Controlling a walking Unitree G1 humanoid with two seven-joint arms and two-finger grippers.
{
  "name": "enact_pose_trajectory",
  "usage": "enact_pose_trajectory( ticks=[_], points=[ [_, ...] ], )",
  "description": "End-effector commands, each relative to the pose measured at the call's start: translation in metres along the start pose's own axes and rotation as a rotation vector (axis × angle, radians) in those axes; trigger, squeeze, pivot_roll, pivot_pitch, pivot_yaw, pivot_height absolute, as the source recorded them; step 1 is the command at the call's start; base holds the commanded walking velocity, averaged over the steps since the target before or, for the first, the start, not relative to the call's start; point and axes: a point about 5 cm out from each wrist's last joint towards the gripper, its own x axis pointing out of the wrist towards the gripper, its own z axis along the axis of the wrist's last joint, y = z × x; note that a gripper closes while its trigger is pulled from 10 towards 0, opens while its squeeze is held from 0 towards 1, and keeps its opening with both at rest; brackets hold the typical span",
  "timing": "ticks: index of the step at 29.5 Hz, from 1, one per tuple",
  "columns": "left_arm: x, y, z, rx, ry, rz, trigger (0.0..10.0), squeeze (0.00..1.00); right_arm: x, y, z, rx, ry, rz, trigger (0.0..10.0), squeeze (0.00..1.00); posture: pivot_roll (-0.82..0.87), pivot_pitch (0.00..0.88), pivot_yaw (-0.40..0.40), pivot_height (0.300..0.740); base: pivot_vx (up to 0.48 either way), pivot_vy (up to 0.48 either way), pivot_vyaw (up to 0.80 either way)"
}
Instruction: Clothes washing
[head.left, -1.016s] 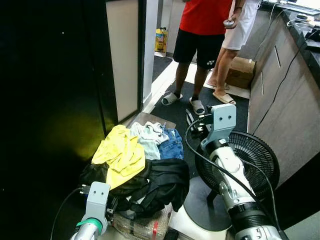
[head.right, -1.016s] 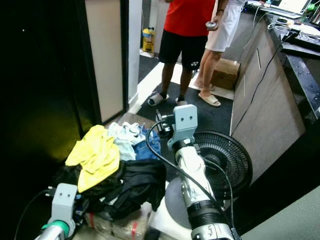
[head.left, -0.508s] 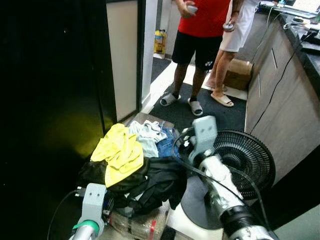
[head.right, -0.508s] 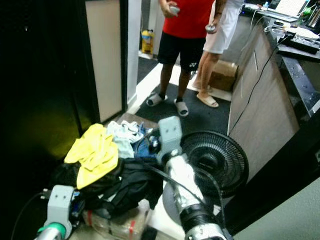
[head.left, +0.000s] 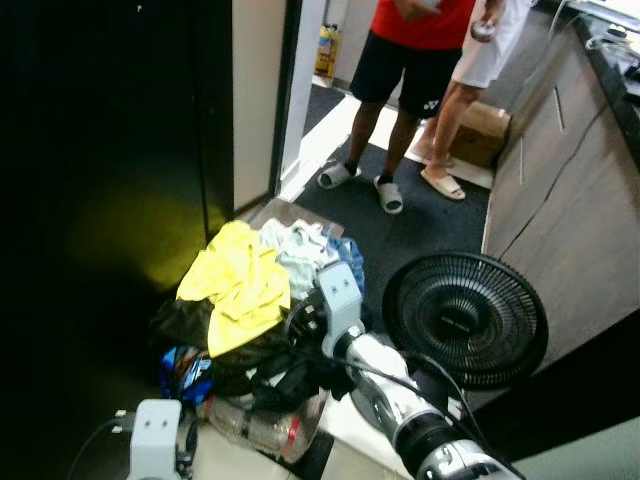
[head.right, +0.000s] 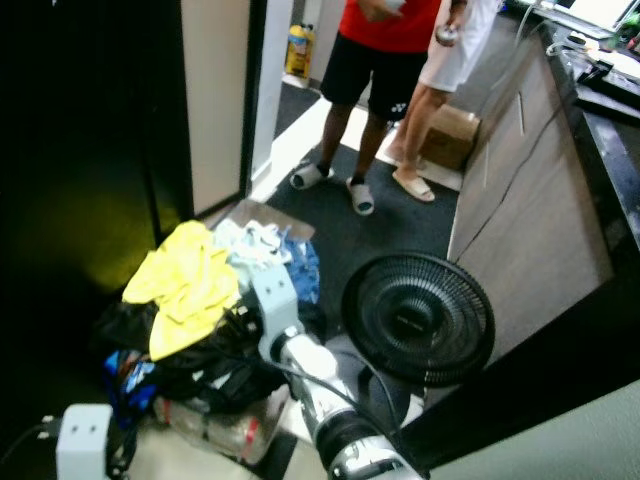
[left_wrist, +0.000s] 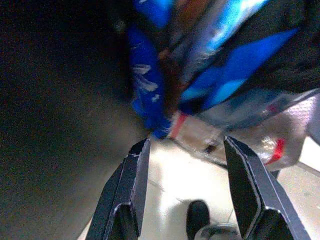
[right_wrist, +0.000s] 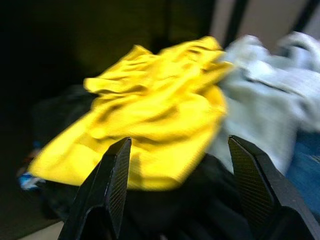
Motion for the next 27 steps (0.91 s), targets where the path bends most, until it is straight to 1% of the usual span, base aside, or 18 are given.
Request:
enact_pose_trajectory(
  ticks=[1, 2, 4, 5, 6, 7, 9, 14, 15, 17, 18, 19, 20, 24, 27],
  points=[
    [-0.005, -0.002, -0.006, -0.017, 0.027, 0.006, 10.0, 0.0, 0.001, 0.009, -0.007, 0.034, 0.021, 0.021, 10.0, 0.0, 0.28, 0.169, -0.142, 0.74, 0.0, 0.0, 0.0],
    [-0.008, -0.001, -0.007, -0.019, 0.025, 0.014, 10.0, 0.0, 0.003, 0.009, -0.006, 0.025, 0.025, 0.014, 10.0, 0.0, 0.29, 0.183, -0.153, 0.74, 0.0, 0.0, 0.0],
    [-0.012, 0.0, -0.007, -0.025, 0.023, 0.026, 10.0, 0.0, 0.008, 0.003, 0.0, -0.009, 0.037, -0.035, 10.0, 0.0, 0.3, 0.191, -0.157, 0.74, 0.0, 0.0, 0.0],
    [-0.012, 0.0, -0.007, -0.025, 0.023, 0.026, 10.0, 0.0, 0.008, 0.003, 0.0, -0.009, 0.037, -0.035, 10.0, 0.0, 0.3, 0.191, -0.157, 0.74, 0.0, 0.0, 0.0],
    [-0.014, 0.0, -0.007, -0.026, 0.022, 0.029, 10.0, 0.0, 0.009, -0.001, 0.003, -0.012, 0.041, -0.058, 10.0, 0.0, 0.31, 0.198, -0.159, 0.74, 0.0, 0.0, 0.0],
    [-0.017, 0.0, -0.006, -0.027, 0.023, 0.032, 10.0, 0.0, 0.01, -0.005, 0.006, 0.001, 0.044, -0.074, 10.0, 0.0, 0.31, 0.205, -0.158, 0.74, 0.0, 0.0, 0.0],
    [-0.018, 0.001, -0.006, -0.026, 0.023, 0.033, 10.0, 0.0, 0.011, -0.007, 0.008, 0.012, 0.045, -0.082, 10.0, 0.0, 0.31, 0.211, -0.158, 0.74, 0.0, 0.0, 0.0],
    [-0.023, 0.004, -0.006, -0.019, 0.027, 0.041, 10.0, 0.0, 0.012, -0.009, 0.009, 0.037, 0.062, -0.088, 10.0, 0.0, 0.33, 0.233, -0.153, 0.74, 0.0, 0.0, 0.0],
    [-0.028, 0.008, -0.007, -0.012, 0.034, 0.048, 10.0, 0.0, 0.017, -0.004, 0.013, 0.045, 0.061, -0.062, 10.0, 0.0, 0.33, 0.239, -0.153, 0.74, 0.0, 0.0, 0.0],
    [-0.029, 0.008, -0.007, -0.01, 0.035, 0.049, 10.0, 0.0, 0.018, -0.003, 0.014, 0.046, 0.058, -0.055, 10.0, 0.0, 0.34, 0.243, -0.154, 0.74, 0.0, 0.0, 0.0],
    [-0.03, 0.009, -0.008, -0.01, 0.037, 0.052, 10.0, 0.0, 0.02, 0.0, 0.016, 0.047, 0.056, -0.038, 10.0, 0.0, 0.34, 0.247, -0.156, 0.74, 0.0, 0.0, 0.0],
    [-0.033, 0.01, -0.008, -0.009, 0.04, 0.059, 10.0, 0.0, 0.023, 0.01, 0.016, 0.04, 0.067, -0.005, 10.0, 0.0, 0.36, 0.252, -0.159, 0.74, 0.0, 0.0, 0.0],
    [-0.033, 0.01, -0.008, -0.009, 0.04, 0.059, 10.0, 0.0, 0.023, 0.01, 0.016, 0.04, 0.067, -0.005, 10.0, 0.0, 0.36, 0.252, -0.159, 0.74, 0.0, 0.0, 0.0],
    [-0.042, 0.012, -0.01, -0.013, 0.049, 0.081, 10.0, 0.0, 0.025, 0.022, 0.011, 0.041, 0.093, 0.025, 10.0, 0.0, 0.38, 0.256, -0.169, 0.74, 0.0, 0.0, 0.0],
    [-0.046, 0.014, -0.011, -0.016, 0.055, 0.093, 10.0, 0.0, 0.027, 0.027, 0.013, 0.039, 0.084, 0.046, 10.0, 0.0, 0.4, 0.253, -0.174, 0.74, 0.0, 0.0, 0.0]
  ],
)
